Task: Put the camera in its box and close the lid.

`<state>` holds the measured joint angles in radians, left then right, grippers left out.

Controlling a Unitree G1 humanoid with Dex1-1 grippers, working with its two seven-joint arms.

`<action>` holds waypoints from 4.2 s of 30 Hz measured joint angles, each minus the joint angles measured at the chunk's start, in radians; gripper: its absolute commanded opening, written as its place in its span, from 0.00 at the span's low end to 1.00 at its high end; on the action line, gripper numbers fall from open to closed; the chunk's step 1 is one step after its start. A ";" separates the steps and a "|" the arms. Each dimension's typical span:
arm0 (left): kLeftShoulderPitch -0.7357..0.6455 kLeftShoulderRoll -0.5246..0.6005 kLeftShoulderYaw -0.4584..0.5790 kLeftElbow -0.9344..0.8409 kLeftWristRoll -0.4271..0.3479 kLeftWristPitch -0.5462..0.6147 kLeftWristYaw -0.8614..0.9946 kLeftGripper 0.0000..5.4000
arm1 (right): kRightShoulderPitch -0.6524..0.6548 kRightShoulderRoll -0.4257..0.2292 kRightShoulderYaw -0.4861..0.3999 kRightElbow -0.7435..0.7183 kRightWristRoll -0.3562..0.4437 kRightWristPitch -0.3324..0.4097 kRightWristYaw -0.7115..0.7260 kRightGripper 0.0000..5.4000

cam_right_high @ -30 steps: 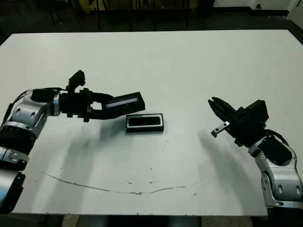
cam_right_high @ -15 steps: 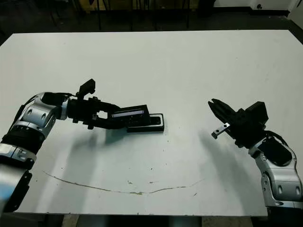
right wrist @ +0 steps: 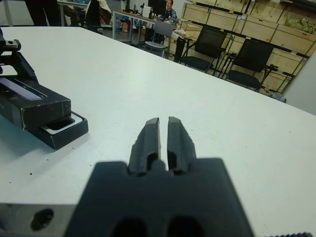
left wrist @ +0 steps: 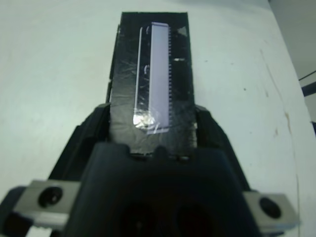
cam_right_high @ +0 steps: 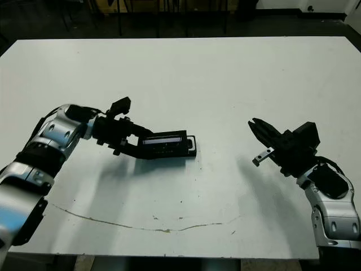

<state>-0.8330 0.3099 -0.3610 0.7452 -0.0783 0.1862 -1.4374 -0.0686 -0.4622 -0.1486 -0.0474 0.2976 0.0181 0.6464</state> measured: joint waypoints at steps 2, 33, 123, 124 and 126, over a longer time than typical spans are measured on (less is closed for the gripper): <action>-0.007 -0.006 -0.007 0.010 0.010 -0.019 0.005 0.51 | 0.000 0.000 0.000 0.001 0.000 0.000 0.000 0.00; 0.069 0.076 0.216 -0.146 -0.165 0.031 0.005 0.51 | 0.003 0.000 0.003 0.033 -0.010 -0.038 0.008 0.00; -0.086 -0.132 -0.042 0.272 0.152 -0.227 0.136 0.51 | 0.028 0.000 0.011 0.081 0.003 -0.094 0.046 0.00; -0.095 -0.136 -0.045 0.284 0.155 -0.224 0.134 0.51 | 0.028 0.000 0.011 0.084 0.003 -0.096 0.047 0.00; -0.114 -0.146 -0.048 0.309 0.160 -0.214 0.130 0.51 | 0.029 0.000 0.011 0.088 0.005 -0.097 0.052 0.00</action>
<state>-0.9468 0.1641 -0.4089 1.0539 0.0814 -0.0281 -1.3072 -0.0399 -0.4618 -0.1380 0.0406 0.3030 -0.0787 0.6982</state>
